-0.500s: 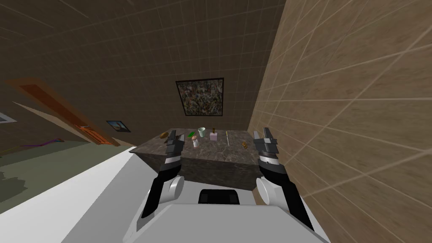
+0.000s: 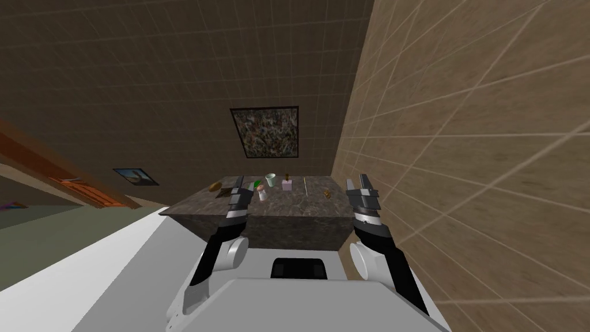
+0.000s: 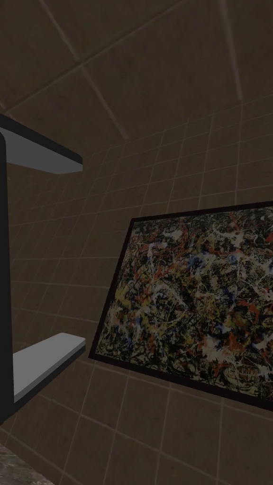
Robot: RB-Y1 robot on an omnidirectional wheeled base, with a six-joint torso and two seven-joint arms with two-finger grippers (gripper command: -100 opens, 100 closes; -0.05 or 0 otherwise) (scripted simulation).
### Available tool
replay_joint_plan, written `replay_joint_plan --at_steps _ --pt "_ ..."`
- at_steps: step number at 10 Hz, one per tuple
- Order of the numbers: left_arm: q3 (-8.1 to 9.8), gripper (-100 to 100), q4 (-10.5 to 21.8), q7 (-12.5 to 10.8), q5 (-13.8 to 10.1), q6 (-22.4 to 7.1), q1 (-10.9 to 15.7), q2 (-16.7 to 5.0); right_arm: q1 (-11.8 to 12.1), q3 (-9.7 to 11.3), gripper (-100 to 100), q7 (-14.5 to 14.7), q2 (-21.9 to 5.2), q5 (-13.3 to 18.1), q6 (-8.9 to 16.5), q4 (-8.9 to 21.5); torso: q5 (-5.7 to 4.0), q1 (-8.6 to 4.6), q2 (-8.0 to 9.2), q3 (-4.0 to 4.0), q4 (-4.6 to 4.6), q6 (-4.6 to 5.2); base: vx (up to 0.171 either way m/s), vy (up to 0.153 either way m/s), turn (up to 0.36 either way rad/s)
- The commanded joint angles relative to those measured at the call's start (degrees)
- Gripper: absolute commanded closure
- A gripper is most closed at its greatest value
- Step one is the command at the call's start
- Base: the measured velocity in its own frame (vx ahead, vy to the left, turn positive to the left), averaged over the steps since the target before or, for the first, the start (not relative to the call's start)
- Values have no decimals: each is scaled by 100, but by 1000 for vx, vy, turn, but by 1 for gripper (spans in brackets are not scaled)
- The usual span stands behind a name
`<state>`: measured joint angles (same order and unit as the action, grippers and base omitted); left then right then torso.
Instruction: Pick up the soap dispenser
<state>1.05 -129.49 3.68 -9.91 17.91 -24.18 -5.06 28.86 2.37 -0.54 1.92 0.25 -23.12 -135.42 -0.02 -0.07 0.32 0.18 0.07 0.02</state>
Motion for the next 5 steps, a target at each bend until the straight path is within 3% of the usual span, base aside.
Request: replay_joint_plan --at_steps 1,4,5 --pt "41 -100 102 -103 -286 -286 186 -249 0 0 0 0 0 0 0 0 0 0 0 0 0 0 -93 -31 -340" --pt "95 -100 239 -265 -765 -719 433 -590 1 0 0 0 0 0 0 0 -1 -3 -6 -3 -1 -3 -65 -36 -168" --pt "95 -100 239 -265 -804 -719 433 -590 0 0 0 0 0 0 0 0 0 -1 -12 -7 -2 1 -33 -18 -117"
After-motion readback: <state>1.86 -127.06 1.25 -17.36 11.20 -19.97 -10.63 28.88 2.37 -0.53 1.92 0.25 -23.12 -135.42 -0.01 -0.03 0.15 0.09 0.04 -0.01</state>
